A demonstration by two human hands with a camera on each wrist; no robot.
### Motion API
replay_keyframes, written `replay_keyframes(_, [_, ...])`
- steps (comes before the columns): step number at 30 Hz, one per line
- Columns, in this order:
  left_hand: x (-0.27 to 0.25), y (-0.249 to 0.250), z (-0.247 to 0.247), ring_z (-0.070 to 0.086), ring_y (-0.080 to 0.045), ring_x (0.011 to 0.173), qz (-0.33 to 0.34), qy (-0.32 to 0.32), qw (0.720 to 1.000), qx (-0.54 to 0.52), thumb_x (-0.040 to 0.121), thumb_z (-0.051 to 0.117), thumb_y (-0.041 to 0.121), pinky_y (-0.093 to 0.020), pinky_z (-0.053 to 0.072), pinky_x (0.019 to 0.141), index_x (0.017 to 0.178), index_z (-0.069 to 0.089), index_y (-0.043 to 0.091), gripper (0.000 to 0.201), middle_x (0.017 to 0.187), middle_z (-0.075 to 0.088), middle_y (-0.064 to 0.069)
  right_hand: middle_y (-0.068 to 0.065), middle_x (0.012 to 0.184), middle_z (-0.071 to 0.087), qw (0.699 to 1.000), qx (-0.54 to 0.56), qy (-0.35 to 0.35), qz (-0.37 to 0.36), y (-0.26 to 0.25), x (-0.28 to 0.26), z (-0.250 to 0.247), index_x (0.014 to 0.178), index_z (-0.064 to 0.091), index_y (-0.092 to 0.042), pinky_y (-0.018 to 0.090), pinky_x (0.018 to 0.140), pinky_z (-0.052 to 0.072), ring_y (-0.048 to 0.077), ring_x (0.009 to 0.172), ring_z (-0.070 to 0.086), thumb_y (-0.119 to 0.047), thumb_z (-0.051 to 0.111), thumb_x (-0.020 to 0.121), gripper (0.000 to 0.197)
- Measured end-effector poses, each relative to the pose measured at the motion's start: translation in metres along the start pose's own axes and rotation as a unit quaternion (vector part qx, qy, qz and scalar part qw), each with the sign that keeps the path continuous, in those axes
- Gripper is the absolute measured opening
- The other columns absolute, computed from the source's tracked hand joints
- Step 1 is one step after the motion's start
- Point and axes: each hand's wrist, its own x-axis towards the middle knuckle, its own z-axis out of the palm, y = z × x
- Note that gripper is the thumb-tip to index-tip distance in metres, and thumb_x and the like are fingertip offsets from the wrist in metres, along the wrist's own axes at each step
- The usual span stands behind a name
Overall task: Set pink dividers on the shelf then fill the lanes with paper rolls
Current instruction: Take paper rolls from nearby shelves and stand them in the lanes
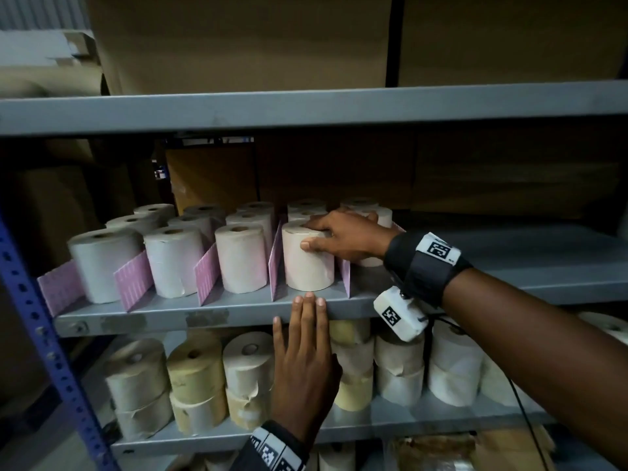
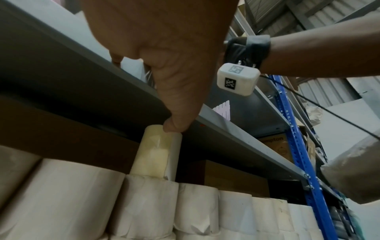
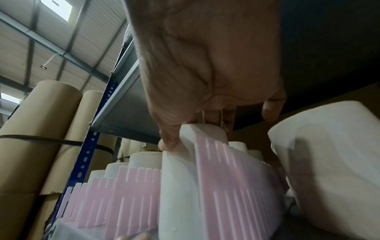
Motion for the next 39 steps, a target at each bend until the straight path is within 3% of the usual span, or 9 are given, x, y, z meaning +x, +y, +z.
replay_keyframes(5, [-0.001,-0.004,-0.026,0.05,-0.037,0.141,0.019,-0.03,0.999,-0.004,0.061,0.091,0.025,-0.061,0.05,0.102,0.145,0.055,0.0,0.095,0.152,0.051,-0.021,-0.005,0.149,0.049,0.999,-0.018,0.04,0.0,-0.013,-0.023,-0.003,0.142,0.047,-0.035,0.063,0.108,0.024,0.025,0.14,0.038,-0.055,0.05,0.094,0.052])
replay_keyframes(10, [-0.003,-0.018,-0.045,-0.007,-0.022,0.16,0.038,-0.114,0.993,-0.003,0.096,0.051,0.049,-0.048,0.01,0.128,0.165,0.003,0.017,0.09,0.173,-0.008,-0.003,-0.005,0.129,0.064,0.988,-0.002,0.156,-0.012,-0.012,-0.087,-0.006,0.132,0.058,-0.034,0.046,0.099,0.037,0.019,0.127,0.051,-0.057,0.056,0.089,0.049])
replay_keyframes(14, [-0.033,-0.009,-0.057,0.014,-0.026,0.159,0.041,-0.098,0.991,-0.081,0.094,0.061,0.045,-0.051,0.024,0.125,0.159,0.033,0.012,0.078,0.17,0.021,-0.006,-0.017,0.13,0.06,0.984,0.013,0.18,0.014,0.003,-0.175,0.01,0.128,0.057,-0.04,0.037,0.092,0.028,0.009,0.126,0.048,-0.065,0.047,0.088,0.048])
replay_keyframes(18, [-0.075,0.023,-0.049,0.052,-0.036,0.139,0.076,-0.031,0.979,-0.185,0.081,0.079,0.03,-0.052,0.05,0.106,0.137,0.062,0.007,0.063,0.151,0.053,-0.014,-0.02,0.128,0.061,0.981,0.047,0.171,0.082,0.024,-0.268,0.045,0.125,0.061,-0.038,0.048,0.097,0.045,0.007,0.123,0.053,-0.064,0.051,0.086,0.047])
replay_keyframes(23, [-0.093,0.092,-0.046,0.051,-0.031,0.136,0.109,-0.061,0.952,-0.281,0.092,0.061,0.041,-0.044,0.05,0.107,0.142,0.057,0.014,0.057,0.151,0.051,-0.009,-0.018,0.124,0.063,0.968,0.022,0.167,0.185,0.059,-0.348,0.059,0.124,0.063,-0.037,0.046,0.099,0.045,0.011,0.12,0.056,-0.048,0.067,0.086,0.039])
replay_keyframes(29, [-0.071,0.177,-0.043,0.046,-0.022,0.14,0.183,-0.102,0.921,-0.328,0.092,0.046,0.05,-0.04,0.049,0.107,0.146,0.052,0.023,0.061,0.157,0.044,0.0,-0.013,0.123,0.065,0.947,-0.012,0.173,0.269,0.116,-0.409,0.05,0.127,0.061,-0.034,0.038,0.096,0.05,0.009,0.114,0.058,-0.057,0.06,0.086,0.047])
replay_keyframes(32, [-0.049,0.224,-0.038,0.053,-0.022,0.134,0.216,-0.087,0.909,-0.346,0.094,0.056,0.045,-0.037,0.053,0.101,0.143,0.055,0.022,0.054,0.151,0.051,-0.002,-0.012,0.125,0.065,0.936,-0.018,0.182,0.3,0.148,-0.428,0.043,0.13,0.06,-0.032,0.029,0.097,0.05,0.007,0.114,0.058,-0.06,0.056,0.086,0.052])
replay_keyframes(35, [-0.022,0.275,-0.033,0.059,-0.022,0.126,0.24,-0.066,0.897,-0.365,0.093,0.068,0.036,-0.037,0.057,0.093,0.139,0.059,0.019,0.05,0.145,0.056,-0.002,-0.011,0.125,0.065,0.926,-0.017,0.196,0.322,0.187,-0.439,0.029,0.133,0.057,-0.033,0.032,0.094,0.052,0.009,0.115,0.059,-0.061,0.054,0.086,0.055])
replay_keyframes(39, [0.02,0.332,-0.027,0.059,-0.018,0.125,0.264,-0.066,0.894,-0.357,0.093,0.059,0.043,-0.033,0.053,0.098,0.14,0.059,0.019,0.052,0.143,0.056,0.002,-0.01,0.121,0.066,0.909,-0.009,0.239,0.341,0.242,-0.44,0.006,0.132,0.057,-0.033,0.031,0.093,0.052,0.01,0.112,0.062,-0.059,0.057,0.085,0.053])
